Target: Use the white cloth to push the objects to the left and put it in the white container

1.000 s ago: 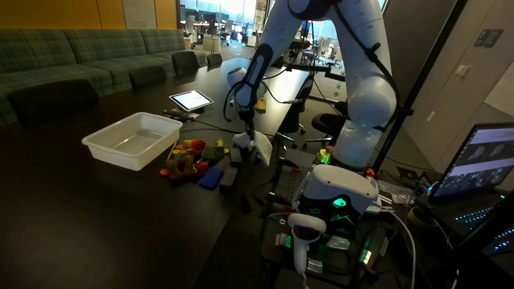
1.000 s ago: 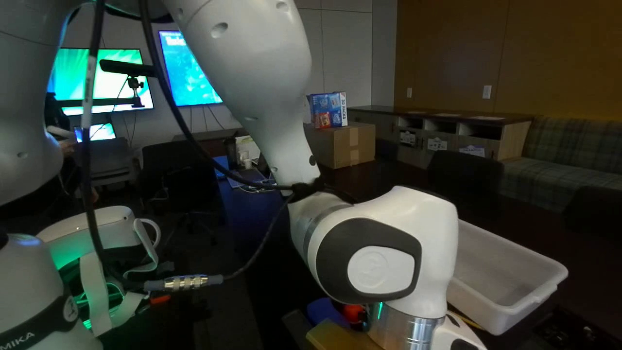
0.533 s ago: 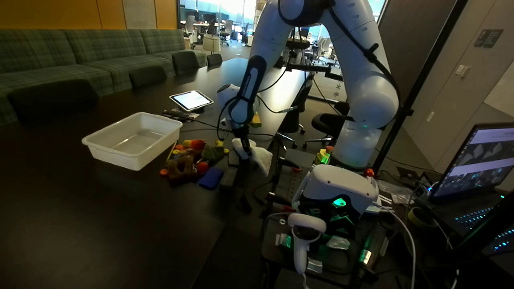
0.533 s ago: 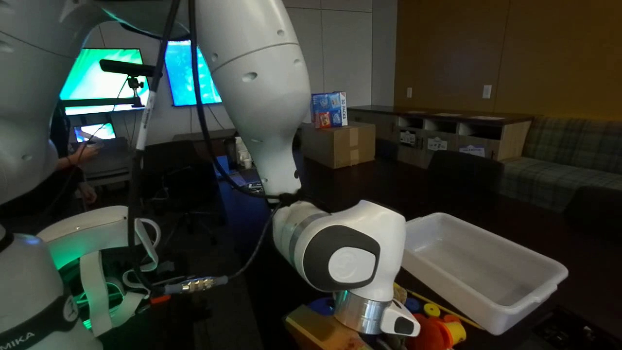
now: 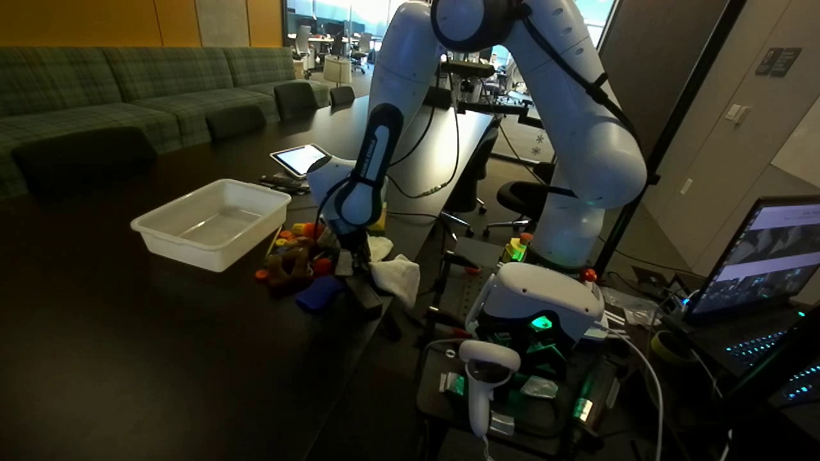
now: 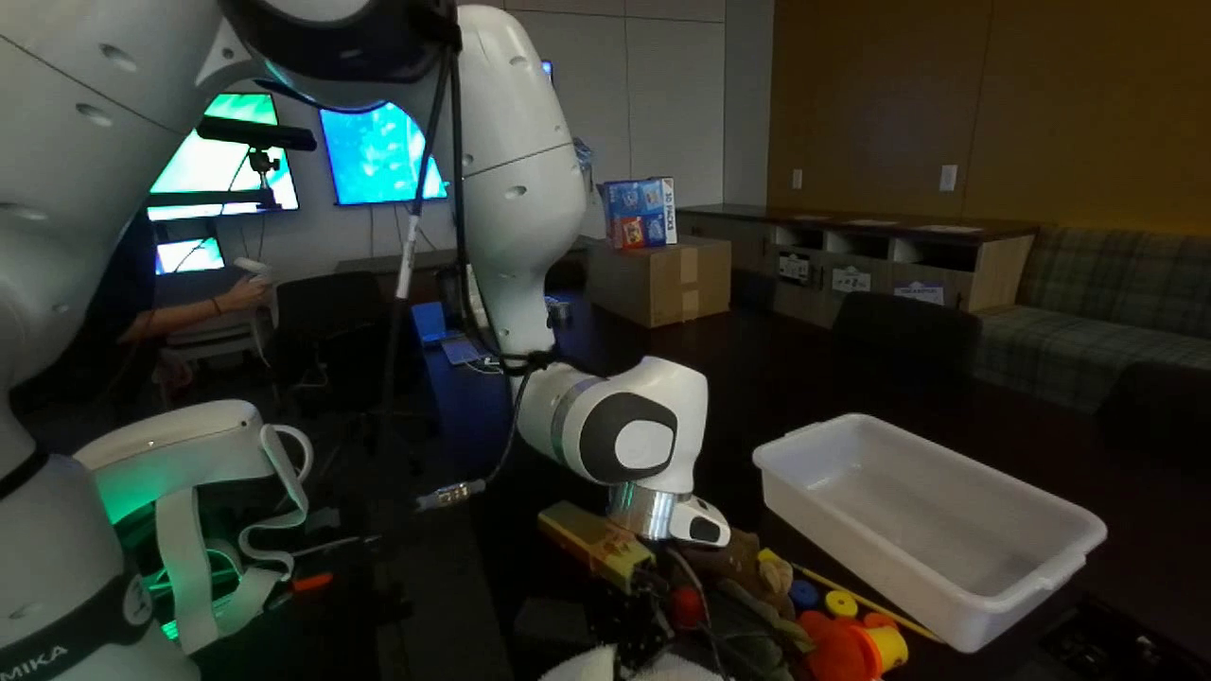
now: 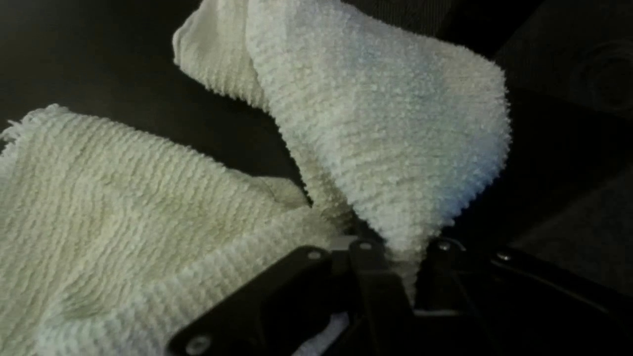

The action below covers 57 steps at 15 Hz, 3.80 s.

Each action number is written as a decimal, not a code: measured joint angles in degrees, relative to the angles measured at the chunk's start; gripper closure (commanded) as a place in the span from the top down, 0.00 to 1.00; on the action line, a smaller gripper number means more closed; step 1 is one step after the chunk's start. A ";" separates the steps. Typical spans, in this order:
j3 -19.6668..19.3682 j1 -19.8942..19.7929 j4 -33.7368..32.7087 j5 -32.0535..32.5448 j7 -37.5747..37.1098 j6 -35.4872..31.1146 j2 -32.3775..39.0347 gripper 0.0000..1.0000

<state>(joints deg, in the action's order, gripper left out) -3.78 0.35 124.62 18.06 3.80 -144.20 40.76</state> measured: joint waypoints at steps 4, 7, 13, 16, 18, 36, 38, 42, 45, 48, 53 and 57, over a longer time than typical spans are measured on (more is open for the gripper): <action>1.63 7.32 -4.20 -5.78 -12.48 0.47 1.43 0.07; 2.81 12.35 -7.77 -10.70 -21.24 2.41 2.52 0.07; 8.45 18.84 -11.06 -19.43 -30.25 5.66 2.40 0.07; 12.53 19.62 -11.10 -23.23 -30.02 5.86 0.74 0.07; 14.45 19.14 -10.66 -25.57 -28.28 5.91 -1.68 0.07; -2.23 -7.05 1.93 -26.49 -7.73 3.55 -29.10 0.07; -5.54 -9.23 0.70 -23.88 -8.25 -0.47 -28.25 0.07; -10.68 -9.81 -2.80 -14.81 -15.88 -11.68 -21.36 0.07; -16.05 -6.42 -8.14 -8.15 -24.47 -16.59 -11.75 0.07; -20.72 -2.63 -15.22 -7.11 -29.15 -17.11 -0.77 0.07; -22.20 -1.87 -25.92 -7.28 -29.79 -15.61 14.58 0.07; -22.07 -1.33 -27.69 -7.14 -26.19 -15.37 19.31 0.07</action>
<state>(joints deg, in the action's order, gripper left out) -25.85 -0.98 96.93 10.92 -22.39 -159.57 60.07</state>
